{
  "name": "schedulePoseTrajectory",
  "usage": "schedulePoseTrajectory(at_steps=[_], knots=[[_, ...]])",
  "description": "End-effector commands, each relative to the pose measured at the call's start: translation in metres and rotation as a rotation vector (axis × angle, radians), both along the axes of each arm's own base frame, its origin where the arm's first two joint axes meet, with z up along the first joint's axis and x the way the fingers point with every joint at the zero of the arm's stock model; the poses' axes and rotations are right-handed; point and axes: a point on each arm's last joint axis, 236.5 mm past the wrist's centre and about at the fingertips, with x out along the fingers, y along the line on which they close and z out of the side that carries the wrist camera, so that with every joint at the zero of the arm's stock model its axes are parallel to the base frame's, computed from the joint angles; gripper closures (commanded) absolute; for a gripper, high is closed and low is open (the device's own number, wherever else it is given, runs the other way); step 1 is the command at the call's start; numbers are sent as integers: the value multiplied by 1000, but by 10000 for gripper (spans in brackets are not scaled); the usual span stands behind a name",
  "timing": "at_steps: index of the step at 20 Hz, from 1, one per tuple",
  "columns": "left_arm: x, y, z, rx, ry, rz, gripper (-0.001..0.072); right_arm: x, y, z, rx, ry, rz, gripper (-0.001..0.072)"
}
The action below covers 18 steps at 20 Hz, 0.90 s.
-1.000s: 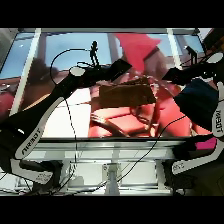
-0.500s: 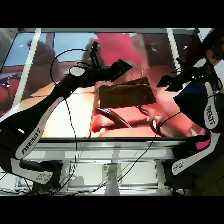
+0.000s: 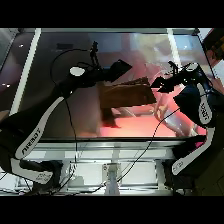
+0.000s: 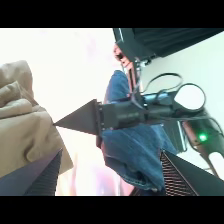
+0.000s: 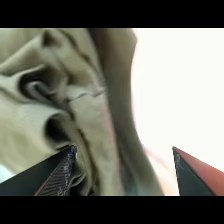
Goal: Fold the clothes and pants, and hang the long-sleeved shirts on hangers.
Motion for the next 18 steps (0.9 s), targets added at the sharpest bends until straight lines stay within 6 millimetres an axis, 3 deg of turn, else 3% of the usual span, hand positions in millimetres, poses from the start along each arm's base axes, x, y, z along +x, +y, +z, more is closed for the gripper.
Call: schedulePoseTrajectory(at_steps=[1,4,8,15,16,18], knots=[[0,0,0,0,-1,1,-2,-19,19,-17,101,107,33,15],[0,0,0,0,-1,1,-1,-36,46,-10,234,156,108,153],[0,0,0,0,0,1,-1,-35,78,2,296,108,183,158],[0,0,0,0,0,1,-1,-16,136,-12,204,-9,235,160],[0,0,0,0,-1,0,-1,-13,143,-13,184,-40,260,232],[-1,2,1,11,-29,-20,-1,-8,148,-15,118,-89,322,643]])
